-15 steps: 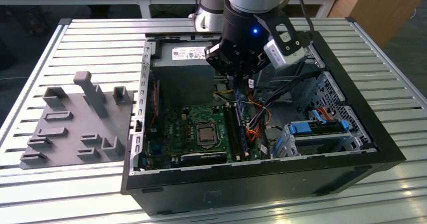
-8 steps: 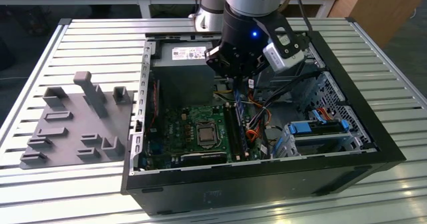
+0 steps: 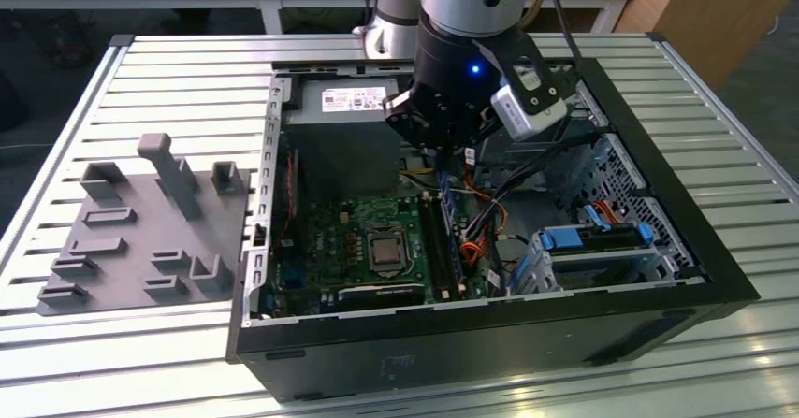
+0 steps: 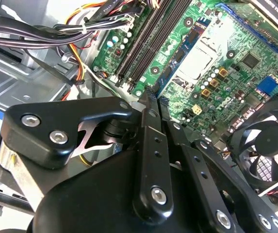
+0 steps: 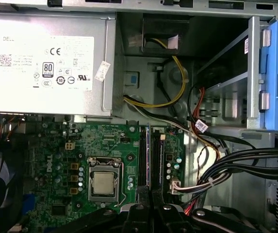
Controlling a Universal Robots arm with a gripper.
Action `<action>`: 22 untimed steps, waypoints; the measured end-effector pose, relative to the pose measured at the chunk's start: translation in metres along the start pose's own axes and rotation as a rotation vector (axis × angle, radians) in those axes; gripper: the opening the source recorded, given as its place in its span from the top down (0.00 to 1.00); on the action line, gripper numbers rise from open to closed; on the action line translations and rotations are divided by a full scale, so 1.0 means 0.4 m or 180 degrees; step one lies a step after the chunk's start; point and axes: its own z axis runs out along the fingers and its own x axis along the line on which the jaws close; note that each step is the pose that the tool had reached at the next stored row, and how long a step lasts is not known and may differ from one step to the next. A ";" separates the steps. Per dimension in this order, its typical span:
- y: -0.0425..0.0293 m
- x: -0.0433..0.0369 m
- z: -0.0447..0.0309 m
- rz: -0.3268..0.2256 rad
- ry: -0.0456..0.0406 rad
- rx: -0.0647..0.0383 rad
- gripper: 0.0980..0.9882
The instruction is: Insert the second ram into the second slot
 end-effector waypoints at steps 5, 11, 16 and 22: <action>0.000 0.000 0.004 0.0000 0.0001 0.0000 0.96; 0.000 0.000 0.008 0.0000 0.0001 0.0000 0.96; 0.000 0.000 0.012 0.0000 0.0002 0.0000 0.96; 0.000 0.000 0.016 0.0000 0.0003 0.0000 0.96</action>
